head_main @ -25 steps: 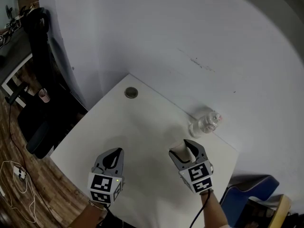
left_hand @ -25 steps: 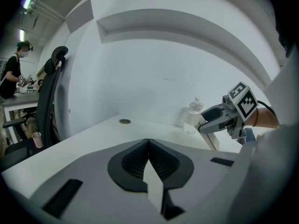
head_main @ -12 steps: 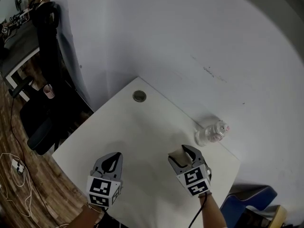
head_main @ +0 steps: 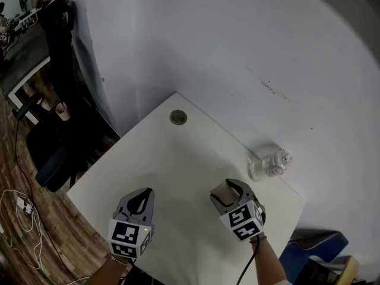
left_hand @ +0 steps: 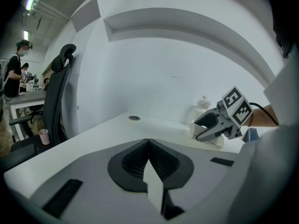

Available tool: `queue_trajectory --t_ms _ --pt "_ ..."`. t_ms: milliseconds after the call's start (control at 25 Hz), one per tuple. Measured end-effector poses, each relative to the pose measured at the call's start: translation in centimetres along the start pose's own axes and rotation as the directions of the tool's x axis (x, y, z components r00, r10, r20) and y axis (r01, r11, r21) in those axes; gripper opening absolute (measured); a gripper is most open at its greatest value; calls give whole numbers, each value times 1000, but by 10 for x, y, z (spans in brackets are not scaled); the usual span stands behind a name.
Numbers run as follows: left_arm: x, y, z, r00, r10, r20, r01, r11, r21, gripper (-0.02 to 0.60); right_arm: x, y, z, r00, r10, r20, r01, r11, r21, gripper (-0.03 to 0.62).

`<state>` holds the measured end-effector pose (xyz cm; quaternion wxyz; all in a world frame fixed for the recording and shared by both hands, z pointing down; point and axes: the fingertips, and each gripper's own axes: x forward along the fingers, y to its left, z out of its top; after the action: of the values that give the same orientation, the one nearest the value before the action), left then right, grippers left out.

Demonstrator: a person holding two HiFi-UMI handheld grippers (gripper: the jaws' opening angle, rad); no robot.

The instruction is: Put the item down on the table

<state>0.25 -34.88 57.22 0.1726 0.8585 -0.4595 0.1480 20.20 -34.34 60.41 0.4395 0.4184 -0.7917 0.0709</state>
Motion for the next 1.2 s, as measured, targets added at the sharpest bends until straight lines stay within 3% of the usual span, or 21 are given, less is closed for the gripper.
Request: queue_trajectory --t_ms 600,1200 --pt "-7 7 -10 1000 14 -13 -14 1000 -5 17 11 13 -6 998 35 -44 -38 997 -63 288" --pt "-6 7 -14 999 20 -28 -20 1000 -13 17 21 15 -12 992 112 -65 -113 993 -25 287"
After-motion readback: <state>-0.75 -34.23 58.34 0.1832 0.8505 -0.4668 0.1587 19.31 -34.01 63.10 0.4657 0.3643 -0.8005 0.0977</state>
